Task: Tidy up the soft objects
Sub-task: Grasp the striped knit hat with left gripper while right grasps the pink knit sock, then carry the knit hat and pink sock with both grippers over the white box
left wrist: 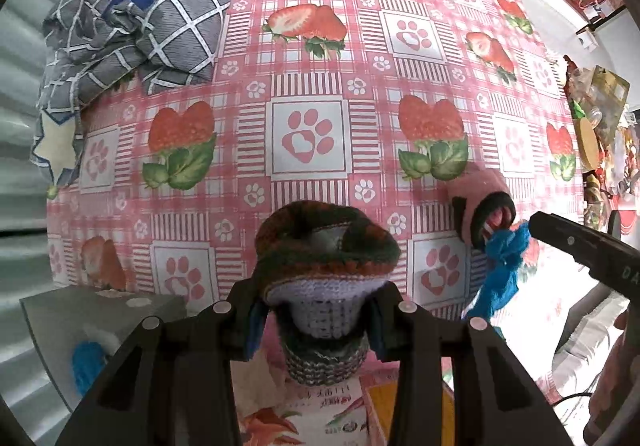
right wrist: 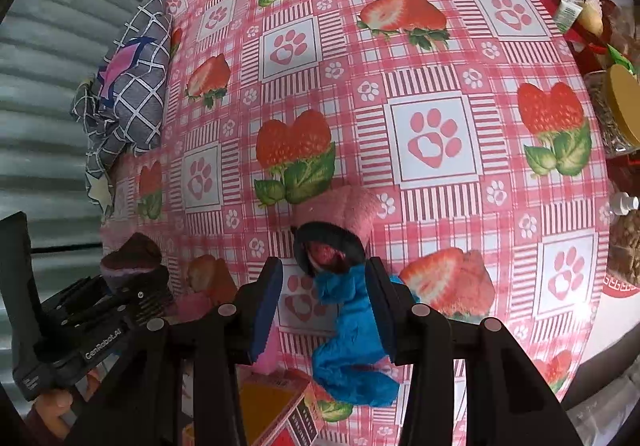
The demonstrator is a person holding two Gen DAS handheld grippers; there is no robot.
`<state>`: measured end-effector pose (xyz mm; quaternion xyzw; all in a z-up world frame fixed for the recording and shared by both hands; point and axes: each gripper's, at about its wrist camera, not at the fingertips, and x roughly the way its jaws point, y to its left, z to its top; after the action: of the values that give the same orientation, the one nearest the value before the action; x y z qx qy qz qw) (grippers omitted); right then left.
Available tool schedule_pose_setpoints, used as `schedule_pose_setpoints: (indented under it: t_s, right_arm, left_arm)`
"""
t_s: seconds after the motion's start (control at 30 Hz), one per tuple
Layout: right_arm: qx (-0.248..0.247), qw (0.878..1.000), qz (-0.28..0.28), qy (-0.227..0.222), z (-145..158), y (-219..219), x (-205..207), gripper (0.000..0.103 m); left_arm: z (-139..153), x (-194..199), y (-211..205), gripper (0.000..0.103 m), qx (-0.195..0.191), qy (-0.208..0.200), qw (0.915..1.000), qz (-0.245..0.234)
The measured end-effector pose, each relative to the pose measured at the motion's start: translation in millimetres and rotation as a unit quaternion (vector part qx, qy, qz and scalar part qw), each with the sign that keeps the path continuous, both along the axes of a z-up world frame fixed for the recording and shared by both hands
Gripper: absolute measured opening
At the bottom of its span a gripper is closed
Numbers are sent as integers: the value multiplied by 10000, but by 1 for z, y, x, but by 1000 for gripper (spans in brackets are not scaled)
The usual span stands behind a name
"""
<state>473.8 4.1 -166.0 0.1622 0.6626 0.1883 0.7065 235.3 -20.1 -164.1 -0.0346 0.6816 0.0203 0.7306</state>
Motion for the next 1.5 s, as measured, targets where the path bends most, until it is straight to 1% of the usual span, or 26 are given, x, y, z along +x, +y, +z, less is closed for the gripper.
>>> schedule_pose_setpoints:
  t_s: [0.1, 0.2, 0.23, 0.27, 0.3, 0.33, 0.47, 0.57, 0.7, 0.73, 0.8, 0.9, 1.0, 1.03, 1.1, 1.13, 1.17, 1.2, 1.23, 1.27, 1.3, 1.37, 1.5]
  right_arm:
    - [-56, 10000, -34, -30, 2, -5, -5, 46]
    - [-101, 9999, 60, -7, 0, -3, -4, 47]
    - [-135, 9999, 72, -25, -2, 0, -1, 54]
    - [-213, 9997, 95, -45, -5, 4, 2, 64]
    - [-298, 9995, 133, -49, -9, 8, 5, 87]
    - [-389, 9991, 169, -65, -13, 13, 8, 91]
    - [-719, 9963, 465, -35, -36, 39, 19, 91]
    - [-996, 9923, 736, -96, -50, 59, 25, 91]
    - [-1359, 9846, 1101, -24, -70, 81, 27, 92]
    - [-1403, 9835, 1138, -60, -71, 84, 27, 98]
    - [-1458, 9817, 1227, -50, -74, 88, 25, 103]
    - [-1618, 9777, 1337, -90, -73, 94, 24, 103]
    - [-1855, 9692, 1623, 8, -75, 104, 23, 103]
    - [-1855, 9681, 1681, 58, -75, 104, 23, 103]
    - [-1770, 9718, 1556, 123, -73, 102, 24, 103]
    - [-1769, 9731, 1474, 94, -72, 100, 23, 96]
    - [-1842, 9727, 1408, 44, -69, 97, 23, 91]
    - [-1844, 9733, 1370, -22, -65, 96, 22, 80]
    - [-1837, 9734, 1362, -117, -60, 93, 22, 59]
    - [-1809, 9735, 1378, -244, -54, 91, 24, 44]
    - [-1627, 9762, 1409, -273, -49, 89, 26, 28]
    - [-1310, 9839, 1205, -193, -42, 79, 30, 28]
    - [-814, 9938, 652, -385, -14, 48, 37, 28]
  left_arm:
    - [8, -14, -6, 44, 13, -66, 10000, -1]
    - [12, -22, -6, 44, -5, -92, 10000, 1]
    - [13, -24, -6, 44, -4, -100, 9999, 4]
    - [13, -26, -6, 44, -4, -102, 9999, 1]
    - [14, -28, -6, 44, -3, -99, 10000, -3]
    - [15, -31, -6, 44, -1, -97, 10000, 2]
    - [18, -42, -5, 45, 26, -100, 9999, 45]
    - [17, -48, -1, 45, -1, -51, 9999, 141]
    - [13, -54, 2, 45, -11, 14, 9997, 246]
    - [12, -55, 2, 45, -16, 23, 9997, 251]
    - [11, -56, 2, 45, -13, 37, 9997, 261]
    - [11, -57, 3, 45, -20, 38, 9996, 277]
    - [10, -58, 3, 45, -19, 60, 9996, 264]
    - [11, -59, 3, 46, -10, 58, 9996, 266]
    - [11, -61, 4, 46, -21, 59, 9996, 277]
    - [12, -62, 4, 46, -25, 59, 9996, 275]
    - [12, -63, 4, 46, -18, 54, 9996, 262]
    - [13, -64, 4, 46, -15, 48, 9997, 251]
    - [13, -65, 3, 46, -17, 44, 9997, 237]
    - [14, -65, 3, 46, -22, 41, 9997, 229]
    - [15, -65, 2, 46, -23, 31, 9998, 219]
    - [18, -66, -1, 46, -22, -8, 9998, 189]
    - [32, -63, -12, 46, -69, -168, 9998, 54]
